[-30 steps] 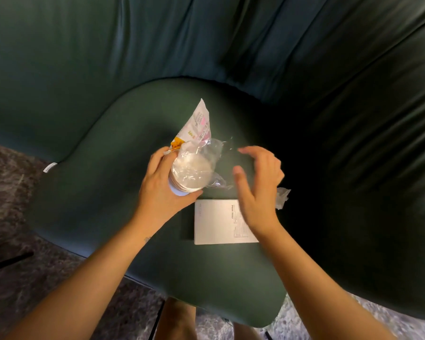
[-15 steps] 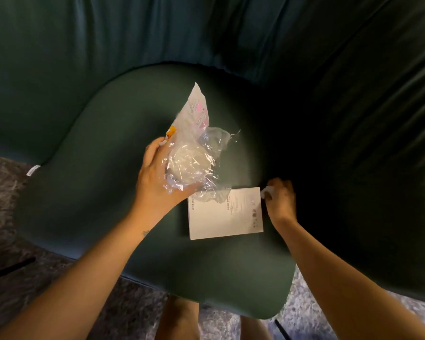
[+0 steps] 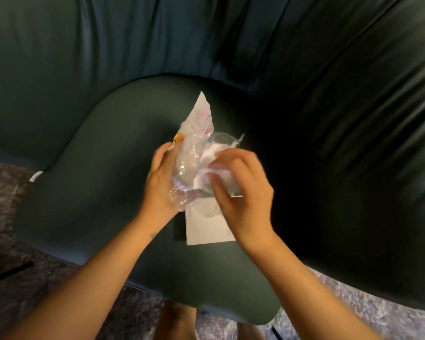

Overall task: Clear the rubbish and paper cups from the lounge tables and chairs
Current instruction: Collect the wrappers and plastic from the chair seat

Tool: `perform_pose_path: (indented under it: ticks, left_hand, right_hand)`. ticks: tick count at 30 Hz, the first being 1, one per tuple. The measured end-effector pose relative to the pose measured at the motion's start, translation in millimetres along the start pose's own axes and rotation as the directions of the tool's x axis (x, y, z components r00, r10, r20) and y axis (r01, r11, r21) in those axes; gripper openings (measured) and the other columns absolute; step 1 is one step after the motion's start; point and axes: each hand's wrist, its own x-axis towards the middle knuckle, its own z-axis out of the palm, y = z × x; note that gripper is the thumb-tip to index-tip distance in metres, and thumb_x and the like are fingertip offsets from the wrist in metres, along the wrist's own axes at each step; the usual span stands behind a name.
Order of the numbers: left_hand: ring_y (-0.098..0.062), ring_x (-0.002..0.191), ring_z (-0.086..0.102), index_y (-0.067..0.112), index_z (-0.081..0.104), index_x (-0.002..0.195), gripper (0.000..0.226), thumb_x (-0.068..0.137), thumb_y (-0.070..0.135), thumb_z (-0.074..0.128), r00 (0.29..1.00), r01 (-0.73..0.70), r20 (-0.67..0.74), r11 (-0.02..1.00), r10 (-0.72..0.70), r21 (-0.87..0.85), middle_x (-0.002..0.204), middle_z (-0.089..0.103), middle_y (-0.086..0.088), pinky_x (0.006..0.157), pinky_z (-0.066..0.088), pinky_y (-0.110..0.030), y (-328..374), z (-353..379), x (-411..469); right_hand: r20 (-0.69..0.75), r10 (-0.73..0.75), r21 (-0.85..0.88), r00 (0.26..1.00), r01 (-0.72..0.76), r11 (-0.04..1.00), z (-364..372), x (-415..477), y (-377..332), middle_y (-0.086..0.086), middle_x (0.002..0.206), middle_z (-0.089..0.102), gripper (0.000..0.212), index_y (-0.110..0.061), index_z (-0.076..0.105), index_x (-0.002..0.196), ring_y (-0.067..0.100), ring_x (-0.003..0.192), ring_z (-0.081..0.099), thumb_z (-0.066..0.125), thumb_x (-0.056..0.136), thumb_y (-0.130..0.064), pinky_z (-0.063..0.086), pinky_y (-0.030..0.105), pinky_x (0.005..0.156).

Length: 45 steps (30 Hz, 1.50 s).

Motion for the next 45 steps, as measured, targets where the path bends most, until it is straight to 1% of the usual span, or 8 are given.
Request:
perform_pose_path:
  ticks: [6, 16, 24, 28, 31, 36, 42, 45]
  left_hand:
    - [0.007, 0.106, 0.037, 0.014, 0.036, 0.137, 0.095, 0.053, 0.036, 0.074, 1.0, -0.018, 0.017, 0.996, 0.017, 0.091, 0.133, 0.032, 0.005, 0.091, 0.031, -0.006, 3, 0, 2]
    - [-0.014, 0.109, 0.043, 0.002, 0.048, 0.125, 0.083, 0.053, 0.015, 0.085, 0.995, -0.094, -0.015, 0.985, 0.097, 0.145, 0.133, 0.041, -0.016, 0.087, 0.037, -0.011, 3, -6, 4]
    - [-0.011, 0.106, 0.045, 0.003, 0.054, 0.118, 0.08, 0.046, 0.016, 0.086, 0.995, -0.087, -0.039, 0.985, 0.094, 0.152, 0.126, 0.048, -0.014, 0.081, 0.042, -0.017, 6, -11, 6]
    - [-0.013, 0.108, 0.049, 0.003, 0.055, 0.117, 0.078, 0.048, 0.019, 0.087, 0.995, -0.079, -0.049, 0.983, 0.089, 0.165, 0.126, 0.049, -0.014, 0.087, 0.044, -0.025, 7, -15, 3]
    - [-0.023, 0.113, 0.052, 0.004, 0.055, 0.117, 0.079, 0.048, 0.02, 0.088, 0.994, -0.088, -0.054, 0.981, 0.099, 0.175, 0.127, 0.048, -0.015, 0.09, 0.044, -0.026, 8, -17, 2]
    - [-0.023, 0.115, 0.051, 0.004, 0.054, 0.119, 0.082, 0.047, 0.022, 0.09, 0.989, -0.124, -0.054, 0.978, 0.134, 0.168, 0.128, 0.047, -0.015, 0.091, 0.043, -0.025, 6, -18, -4]
    - [-0.012, 0.11, 0.048, 0.005, 0.056, 0.116, 0.08, 0.043, 0.014, 0.088, 0.989, -0.131, -0.041, 0.978, 0.139, 0.163, 0.127, 0.049, -0.012, 0.086, 0.041, -0.017, 7, -13, -4]
    - [-0.015, 0.109, 0.048, 0.002, 0.056, 0.116, 0.08, 0.044, 0.015, 0.088, 0.989, -0.133, -0.04, 0.976, 0.142, 0.171, 0.126, 0.049, -0.015, 0.085, 0.04, -0.015, 5, -17, -5]
  right_hand:
    - [0.22, 0.017, -0.117, 0.975, 0.009, 0.993, 25, 1, 24, 0.016, 0.098, 0.066, 0.008, 0.001, 0.07, 0.087, 0.026, 0.089, 0.064, 0.067, 0.08, 0.001, 0.047, 0.022, 0.081]
    - [0.493, 0.155, -0.398, 0.856, 0.063, 0.915, 25, -6, 28, 0.003, 0.118, 0.06, 0.055, -0.015, 0.064, 0.11, 0.021, 0.121, 0.04, 0.029, 0.089, -0.052, 0.017, 0.035, 0.102]
    - [0.566, 0.192, -0.376, 0.802, 0.043, 0.926, 35, 8, 26, 0.007, 0.085, 0.058, 0.036, -0.008, 0.063, 0.084, 0.021, 0.084, 0.048, 0.036, 0.096, -0.028, 0.015, 0.028, 0.08]
    - [0.456, 0.22, -0.332, 0.862, -0.064, 0.941, 38, 6, 24, 0.01, 0.082, 0.062, 0.011, -0.008, 0.063, 0.092, 0.025, 0.079, 0.054, 0.052, 0.088, -0.011, 0.012, 0.024, 0.073]
    - [0.168, 0.267, -0.415, 0.949, -0.178, 0.892, 47, 2, 23, 0.011, 0.096, 0.063, 0.031, -0.01, 0.065, 0.096, 0.032, 0.094, 0.052, 0.074, 0.068, -0.002, 0.017, 0.031, 0.082]
    - [0.033, 0.544, -0.202, 0.838, -0.527, 0.825, 52, 14, 25, 0.0, 0.101, 0.051, 0.047, -0.012, 0.057, 0.104, 0.018, 0.093, 0.05, 0.081, 0.064, -0.007, 0.038, 0.006, 0.072]
    - [0.38, 0.306, -0.179, 0.873, -0.255, 0.95, 44, 10, 14, 0.013, 0.069, 0.061, 0.013, -0.001, 0.067, 0.077, 0.01, 0.058, 0.042, 0.055, 0.081, 0.002, 0.033, 0.004, 0.054]
    - [0.541, 0.195, -0.243, 0.818, -0.07, 0.967, 36, 10, 16, 0.003, 0.063, 0.054, 0.025, -0.01, 0.06, 0.08, 0.013, 0.057, 0.042, 0.038, 0.086, -0.021, 0.032, 0.025, 0.084]
